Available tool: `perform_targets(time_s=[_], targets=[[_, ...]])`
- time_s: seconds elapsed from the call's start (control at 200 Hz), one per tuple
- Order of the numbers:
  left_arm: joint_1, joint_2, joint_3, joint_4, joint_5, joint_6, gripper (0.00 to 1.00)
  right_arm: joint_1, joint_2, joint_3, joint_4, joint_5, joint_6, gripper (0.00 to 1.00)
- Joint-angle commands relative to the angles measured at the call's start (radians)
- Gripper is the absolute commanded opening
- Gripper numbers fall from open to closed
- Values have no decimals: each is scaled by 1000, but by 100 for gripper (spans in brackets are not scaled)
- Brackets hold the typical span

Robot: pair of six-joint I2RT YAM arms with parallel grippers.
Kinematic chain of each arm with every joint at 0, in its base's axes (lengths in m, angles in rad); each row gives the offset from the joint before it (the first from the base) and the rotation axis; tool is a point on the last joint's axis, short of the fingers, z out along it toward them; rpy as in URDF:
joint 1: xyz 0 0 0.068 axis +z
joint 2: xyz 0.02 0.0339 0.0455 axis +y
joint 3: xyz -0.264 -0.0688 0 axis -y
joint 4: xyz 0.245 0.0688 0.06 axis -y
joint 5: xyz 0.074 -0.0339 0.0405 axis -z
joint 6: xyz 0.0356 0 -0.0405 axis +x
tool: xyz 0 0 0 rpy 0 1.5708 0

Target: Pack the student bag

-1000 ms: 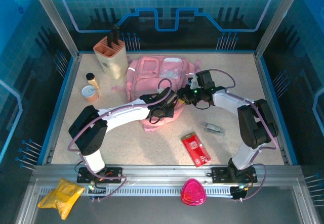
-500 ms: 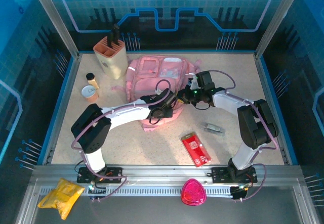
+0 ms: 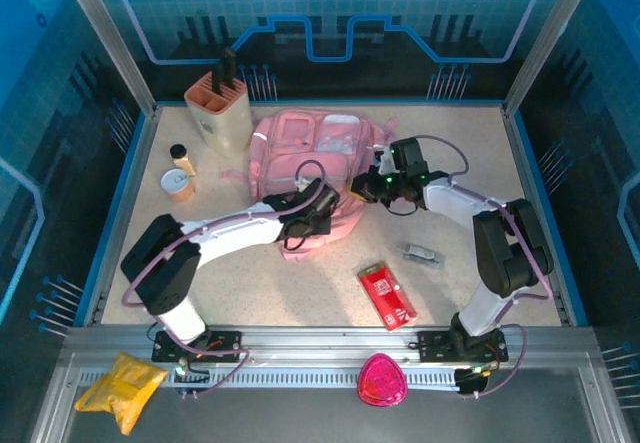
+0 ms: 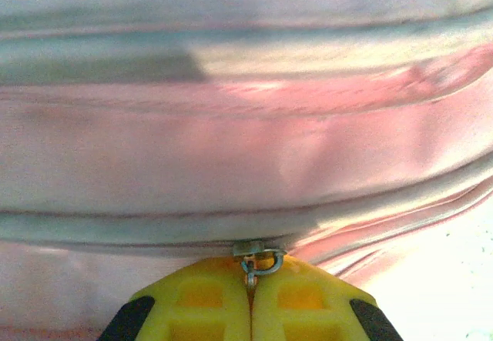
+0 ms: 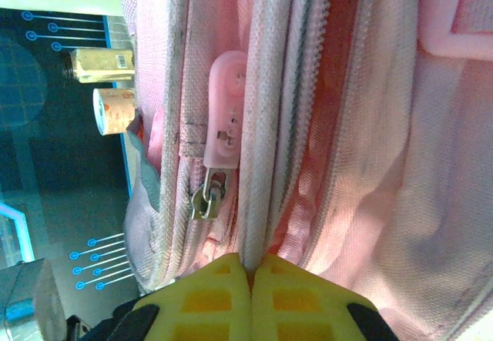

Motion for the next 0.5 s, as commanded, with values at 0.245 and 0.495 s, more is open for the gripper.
perform_targets(time_s=[0.245, 0.495], targets=[[3, -103, -66, -9, 71, 94, 0, -94, 77, 213, -99, -30, -117, 2], [-31, -7, 76, 61, 57, 88, 0, -93, -22, 75, -87, -43, -108, 46]])
